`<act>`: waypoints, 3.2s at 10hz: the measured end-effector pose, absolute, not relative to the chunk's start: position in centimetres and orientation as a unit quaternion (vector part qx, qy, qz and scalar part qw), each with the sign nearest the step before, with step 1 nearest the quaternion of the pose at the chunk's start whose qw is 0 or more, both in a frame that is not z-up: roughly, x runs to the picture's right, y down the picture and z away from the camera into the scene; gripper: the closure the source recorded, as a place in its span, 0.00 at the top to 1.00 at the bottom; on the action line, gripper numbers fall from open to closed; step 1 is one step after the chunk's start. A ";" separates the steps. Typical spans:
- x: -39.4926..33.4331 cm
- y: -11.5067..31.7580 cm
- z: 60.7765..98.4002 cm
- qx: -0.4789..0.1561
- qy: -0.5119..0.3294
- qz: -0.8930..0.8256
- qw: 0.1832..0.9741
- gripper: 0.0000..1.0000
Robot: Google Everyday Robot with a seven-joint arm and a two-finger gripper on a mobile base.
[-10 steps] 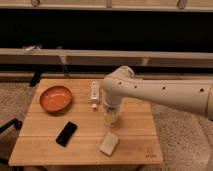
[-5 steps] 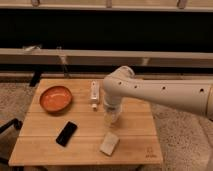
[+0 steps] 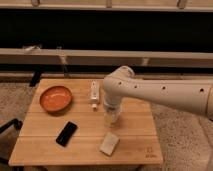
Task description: Pick up the ceramic cup
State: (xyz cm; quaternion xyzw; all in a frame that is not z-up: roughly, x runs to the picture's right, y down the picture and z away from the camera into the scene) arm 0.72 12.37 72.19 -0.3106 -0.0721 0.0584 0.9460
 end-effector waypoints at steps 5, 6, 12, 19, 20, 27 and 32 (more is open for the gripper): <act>0.7 12.4 72.2 -0.311 -0.072 0.058 0.946 0.80; 0.7 12.4 72.2 -0.311 -0.072 0.058 0.946 0.80; 2.1 13.6 72.6 -0.317 -0.060 0.075 0.944 0.80; 2.7 16.2 75.9 -0.340 -0.039 0.089 0.935 0.80; 2.7 16.3 76.2 -0.341 -0.032 0.087 0.936 0.79; 2.5 16.0 76.4 -0.355 -0.020 0.077 0.932 0.14; 3.0 13.1 73.9 -0.325 -0.039 0.072 0.942 0.00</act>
